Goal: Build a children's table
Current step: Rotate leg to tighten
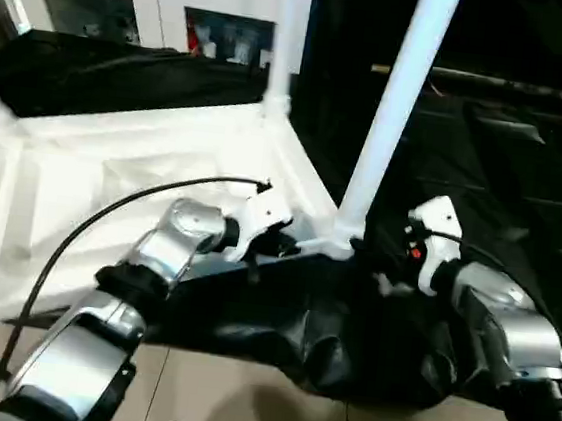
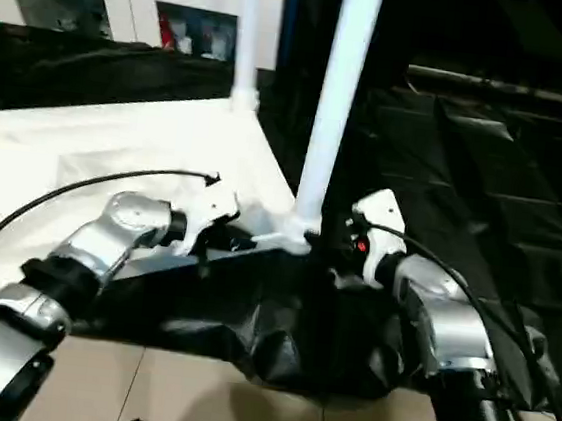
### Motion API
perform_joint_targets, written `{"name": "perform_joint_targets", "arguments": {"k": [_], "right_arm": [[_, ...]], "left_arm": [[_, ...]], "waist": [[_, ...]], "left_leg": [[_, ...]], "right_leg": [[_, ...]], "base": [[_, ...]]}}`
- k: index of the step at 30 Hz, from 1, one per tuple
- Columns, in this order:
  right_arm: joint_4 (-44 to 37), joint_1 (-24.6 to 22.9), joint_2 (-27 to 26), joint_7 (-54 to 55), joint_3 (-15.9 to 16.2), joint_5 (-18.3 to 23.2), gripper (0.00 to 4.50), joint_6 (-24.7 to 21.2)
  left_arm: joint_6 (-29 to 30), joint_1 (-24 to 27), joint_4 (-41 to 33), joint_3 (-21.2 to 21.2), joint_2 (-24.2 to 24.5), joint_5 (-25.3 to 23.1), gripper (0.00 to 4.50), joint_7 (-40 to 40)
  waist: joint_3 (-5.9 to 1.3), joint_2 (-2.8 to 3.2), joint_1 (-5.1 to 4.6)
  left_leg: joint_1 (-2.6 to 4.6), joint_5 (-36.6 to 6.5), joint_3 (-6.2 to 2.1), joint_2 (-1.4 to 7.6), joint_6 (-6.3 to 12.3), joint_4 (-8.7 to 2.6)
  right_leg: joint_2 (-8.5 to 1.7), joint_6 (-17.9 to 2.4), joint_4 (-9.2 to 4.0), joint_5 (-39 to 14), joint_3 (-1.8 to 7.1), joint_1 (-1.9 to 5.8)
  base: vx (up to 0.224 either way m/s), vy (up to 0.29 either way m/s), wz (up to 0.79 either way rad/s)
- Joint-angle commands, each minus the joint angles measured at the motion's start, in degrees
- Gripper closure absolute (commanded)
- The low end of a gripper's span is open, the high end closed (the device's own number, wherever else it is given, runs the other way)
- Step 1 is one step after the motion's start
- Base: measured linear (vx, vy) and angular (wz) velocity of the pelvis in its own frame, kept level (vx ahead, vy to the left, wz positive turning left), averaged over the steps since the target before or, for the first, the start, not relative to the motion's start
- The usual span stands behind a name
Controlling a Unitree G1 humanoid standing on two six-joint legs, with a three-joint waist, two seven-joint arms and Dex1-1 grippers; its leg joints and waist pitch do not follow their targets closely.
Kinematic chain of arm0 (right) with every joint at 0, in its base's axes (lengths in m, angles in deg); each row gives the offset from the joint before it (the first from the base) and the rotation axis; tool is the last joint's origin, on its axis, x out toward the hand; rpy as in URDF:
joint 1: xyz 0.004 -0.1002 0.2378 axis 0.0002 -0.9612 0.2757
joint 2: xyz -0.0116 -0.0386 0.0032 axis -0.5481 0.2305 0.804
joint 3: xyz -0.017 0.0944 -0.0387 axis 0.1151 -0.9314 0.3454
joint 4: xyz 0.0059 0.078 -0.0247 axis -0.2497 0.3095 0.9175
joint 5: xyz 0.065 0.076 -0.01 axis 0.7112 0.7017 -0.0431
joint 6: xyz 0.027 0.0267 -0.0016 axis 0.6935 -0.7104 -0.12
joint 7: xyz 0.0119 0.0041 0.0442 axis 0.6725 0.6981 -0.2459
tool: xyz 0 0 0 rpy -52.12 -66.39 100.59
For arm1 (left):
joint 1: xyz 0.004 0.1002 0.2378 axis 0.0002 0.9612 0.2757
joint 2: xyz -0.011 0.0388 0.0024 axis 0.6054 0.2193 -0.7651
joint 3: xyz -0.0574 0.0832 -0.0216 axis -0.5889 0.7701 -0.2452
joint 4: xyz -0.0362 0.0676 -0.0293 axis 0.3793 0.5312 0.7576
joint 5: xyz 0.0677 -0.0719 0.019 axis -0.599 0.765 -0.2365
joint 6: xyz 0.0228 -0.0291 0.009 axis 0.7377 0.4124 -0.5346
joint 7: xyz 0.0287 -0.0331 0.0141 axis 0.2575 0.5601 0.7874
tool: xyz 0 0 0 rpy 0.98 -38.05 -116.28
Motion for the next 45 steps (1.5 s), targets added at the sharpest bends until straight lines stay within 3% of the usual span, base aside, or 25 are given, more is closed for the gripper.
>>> {"name": "perform_joint_targets", "arguments": {"k": [1, 4, 9, 10, 12, 21, 31, 33, 34, 35, 37, 38, 40, 45], "right_arm": [[-1.24, 0.65, 1.0, -1.98, 0.99, -0.07, 0.52, -0.21], [-1.23, 1.08, 1.42, -3.19, 1.93, -0.65, 0.52, 0.49], [-1.25, 1.33, 1.94, -4.8, 2.99, -0.82, 0.52, 0.24], [-1.04, 1.38, 2.13, -5.13, 3.34, -1.19, 0.78, 0.27], [-0.41, 1.56, 2.24, -4.87, 3.62, -1.99, 0.78, 0.69], [0.75, 2.37, 1.69, -4.71, 3.68, -2.01, 1.61, 1.1], [1.39, 1.44, 1.2, -4.99, 3.64, -2.11, 1.77, 1.12], [2.16, 1.14, 0.07, -2.97, 2.79, -1.88, 1.78, 0.81], [6.41, 1.39, -5.04, 8.59, -1.18, -2.29, 1.78, 0.84], [6.41, 1.39, -5.04, 8.59, -1.18, -2.29, 1.78, 0.84], [10.02, 2.09, -9.52, 19.13, -4.64, -2.73, 1.78, 0.66], [11.28, 2.45, -11.17, 22.45, -5.69, -2.67, 1.78, 0.62], [14.98, 4.16, -15.17, 29.46, -7.58, -2.31, 1.78, 2.22], [21.05, 8.03, -20.92, 36.35, -8.37, -2.81, 1.78, 6.31]], "left_arm": [[-2.09, -0.11, -5.76, 1.31, 0.03, 2.22, 4.5, -4.44], [-2.18, 0.33, -6.5, 1.3, 0.45, 2.2, 4.5, -5.22], [-2.01, 0.7, -7.26, 1.26, 0.85, 2.18, 4.5, -5.9], [-1.93, 0.79, -7.47, 1.27, 0.96, 2.03, 4.5, -6.01], [-1.76, 0.9, -7.77, 1.28, 1.07, 1.94, 4.5, -6.02], [-1.52, 0.72, -7.74, 1.01, 1.33, 1.73, 4.5, -6.0], [-1.34, 0.66, -7.14, 0.95, 1.59, 1.05, 4.5, -4.69], [-0.88, 0.43, -6.42, 0.73, 1.31, 0.67, 4.5, -3.27], [0.83, -1.16, -2.92, -0.01, -0.24, -1.21, 4.5, 3.68], [0.83, -1.16, -2.92, -0.01, -0.24, -1.21, 4.5, 3.68], [2.17, -2.71, 0.25, -0.63, -1.8, -2.75, 4.5, 10.03], [2.72, -3.4, 1.55, -0.95, -2.59, -3.18, 4.5, 12.66], [4.88, -5.47, 4.83, -1.99, -5.25, -3.48, 4.5, 19.21], [6.1, -8.36, 9.22, -2.19, -9.75, -3.91, 4.5, 25.89]], "waist": [[-4.23, -0.25, 0.03], [-4.25, -0.19, 0.25], [-4.32, -0.36, 0.45], [-4.37, -0.37, 0.49], [-4.41, -0.45, 0.5], [-4.42, -0.39, 0.54], [-4.44, -0.36, 0.55], [-4.47, -0.31, 0.52], [-4.5, -0.33, 0.44], [-4.46, -0.24, 0.28], [-4.39, -0.15, -0.02], [-4.43, -0.24, -0.15], [-4.45, 0.13, -0.35], [-4.41, 0.02, -0.69]], "left_leg": [[1.27, -9.92, 0.33, 1.04, 2.91, -3.83], [1.44, -9.96, 0.44, 1.02, 2.26, -3.83], [1.05, -8.36, 0.38, 0.87, 2.35, -3.77], [1.0, -7.79, 0.37, 0.84, 2.52, -3.73], [0.97, -7.23, 0.4, 0.79, 2.67, -3.66], [1.0, -7.46, 0.39, 0.8, 2.61, -3.64], [0.99, -7.47, 0.4, 0.78, 2.62, -3.62], [1.02, -7.39, 0.38, 0.82, 2.57, -3.61], [1.02, -7.33, 0.43, 0.73, 2.39, -3.56], [1.0, -7.19, 0.45, 0.79, 2.19, -3.6], [1.12, -8.3, 0.43, 0.62, 0.71, -3.74], [1.24, -9.48, 0.25, 0.54, -0.41, -3.93], [1.17, -9.46, 0.22, 0.63, -0.65, -3.99], [1.13, -10.13, 0.22, 0.37, -0.93, -3.99]], "right_leg": [[-2.56, -15.1, -3.98, -3.15, 2.18, 3.26], [-2.44, -14.88, -3.95, -3.18, 2.24, 3.01], [-2.51, -14.29, -3.7, -1.72, 2.24, 3.32], [-2.5, -14.31, -3.59, -1.0, 2.23, 3.35], [-2.46, -14.29, -3.54, -0.46, 2.21, 3.37], [-2.45, -14.28, -3.55, -1.12, 2.21, 3.36], [-2.45, -14.5, -3.52, -0.67, 2.18, 3.4], [-2.45, -14.5, -3.47, -0.56, 2.2, 3.35], [-2.44, -14.53, -3.45, -0.62, 2.19, 3.3], [-2.46, -14.65, -3.42, -0.61, 2.26, 3.07], [-2.39, -14.15, -3.7, -3.06, 2.2, 2.89], [-2.41, -13.36, -3.98, -5.59, 2.09, 3.18], [-2.43, -13.14, -3.9, -4.5, 2.22, 3.08], [-2.44, -13.05, -4.21, -4.58, 2.19, 3.08]], "base": [[0.0, 0.0, 0.0], [0.0, 0.0, 0.0], [0.0, 0.0, 0.0], [0.0, 0.0, 0.0], [0.0, 0.0, 0.0], [0.0, 0.0, 0.0], [0.0, 0.0, 0.0], [0.0, 0.0, 0.0], [0.0, 0.0, 0.0], [0.0, 0.0, 0.0], [0.0, 0.0, 0.0], [0.0, 0.0, 0.0], [0.0, 0.0, 0.0], [0.0, 0.0, 0.0]]}}
